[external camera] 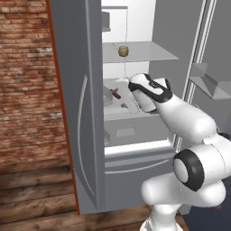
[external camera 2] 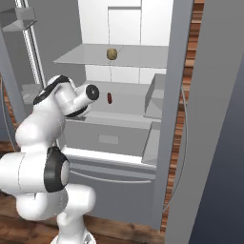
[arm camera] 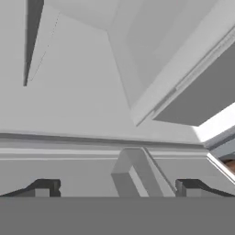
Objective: Retrieve the sausage and cheese from the fridge and place them on the cutting board on the counter.
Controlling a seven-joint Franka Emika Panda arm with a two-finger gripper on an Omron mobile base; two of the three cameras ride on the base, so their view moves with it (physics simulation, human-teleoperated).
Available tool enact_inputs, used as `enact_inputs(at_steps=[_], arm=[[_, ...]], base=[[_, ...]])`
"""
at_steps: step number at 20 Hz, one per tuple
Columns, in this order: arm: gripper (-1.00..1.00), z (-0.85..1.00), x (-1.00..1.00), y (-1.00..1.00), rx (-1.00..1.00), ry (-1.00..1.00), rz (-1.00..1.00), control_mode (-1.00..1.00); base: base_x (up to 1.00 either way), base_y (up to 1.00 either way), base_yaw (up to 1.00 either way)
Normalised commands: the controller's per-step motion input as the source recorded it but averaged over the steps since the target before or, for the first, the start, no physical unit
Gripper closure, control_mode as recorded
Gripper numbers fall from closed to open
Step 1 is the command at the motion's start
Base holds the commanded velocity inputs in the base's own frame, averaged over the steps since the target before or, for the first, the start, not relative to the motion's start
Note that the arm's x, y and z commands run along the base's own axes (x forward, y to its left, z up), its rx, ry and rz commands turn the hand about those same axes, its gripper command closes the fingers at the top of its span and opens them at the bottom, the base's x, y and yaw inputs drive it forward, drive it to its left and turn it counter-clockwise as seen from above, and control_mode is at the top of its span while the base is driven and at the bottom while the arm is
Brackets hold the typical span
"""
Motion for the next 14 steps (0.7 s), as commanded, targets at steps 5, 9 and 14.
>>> enact_inputs(at_steps=[5, 9, 14], arm=[[-1.0, -0.21, 0.83, 0.31, 0.0, 0.07, 0.14, -1.0], [-1.0, -0.04, 0.62, 0.31, 0.0, 0.06, 0.13, -1.0], [-1.0, -0.08, 0.51, 0.42, 0.0, 0.0, 0.13, -1.0]], base=[[0.0, 0.0, 0.0], [0.0, 0.0, 0.0], [0.0, 0.0, 0.0]])
